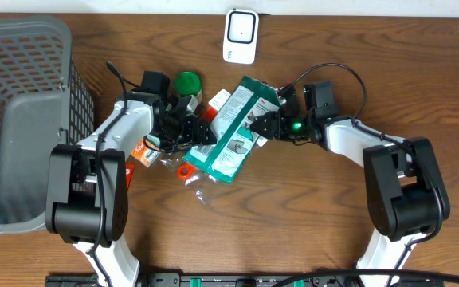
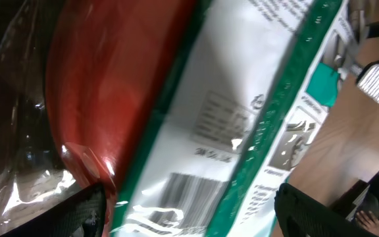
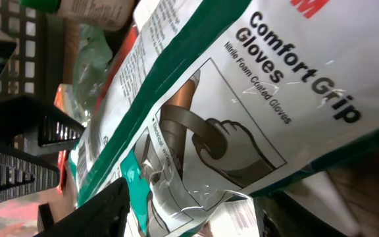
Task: Scan the item barcode
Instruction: 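Hold the gloves bag with both grippers and turn it upright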
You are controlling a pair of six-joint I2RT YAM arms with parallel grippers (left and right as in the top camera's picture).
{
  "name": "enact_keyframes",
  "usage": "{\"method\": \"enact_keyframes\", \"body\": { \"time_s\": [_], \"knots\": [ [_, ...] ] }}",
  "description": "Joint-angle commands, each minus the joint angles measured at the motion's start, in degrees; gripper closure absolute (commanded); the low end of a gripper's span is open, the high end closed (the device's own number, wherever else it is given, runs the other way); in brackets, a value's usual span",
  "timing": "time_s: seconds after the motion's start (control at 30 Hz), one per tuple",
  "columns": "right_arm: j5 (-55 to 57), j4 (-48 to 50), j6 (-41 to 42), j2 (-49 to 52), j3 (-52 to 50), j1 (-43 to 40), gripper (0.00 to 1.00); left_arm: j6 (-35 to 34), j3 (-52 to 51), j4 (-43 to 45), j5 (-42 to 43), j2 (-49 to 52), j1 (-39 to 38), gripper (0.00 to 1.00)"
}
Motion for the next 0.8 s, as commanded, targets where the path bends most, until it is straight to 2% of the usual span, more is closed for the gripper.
{"method": "enact_keyframes", "body": {
  "time_s": [0.0,0.13,0.3,0.63,0.67,0.77],
  "knots": [
    [-1.1,0.9,-0.3,0.5,0.4,1.7,0.49,-0.3,-0.6,0.3,2.0,0.7,-0.1,0.18],
    [0.7,1.8,1.7,0.5,0.4,2.3,0.75,-0.3,-0.6,0.3,2.0,0.7,-0.1,0.18],
    [0.8,1.6,1.6,0.5,0.4,2.3,0.9,-0.3,-0.6,0.3,2.0,0.7,-0.1,0.18],
    [-5.2,4.7,-1.0,0.5,0.4,2.1,0.96,-0.3,-0.6,2.5,2.0,0.7,-0.1,0.18],
    [-5.2,4.7,-1.0,0.5,0.4,2.1,0.99,-0.3,-0.6,2.7,2.0,0.7,-0.1,0.2],
    [-5.2,4.5,-1.0,0.5,0.4,2.0,0.99,-0.3,-0.6,3.6,2.0,0.7,-0.1,0.27]
  ]
}}
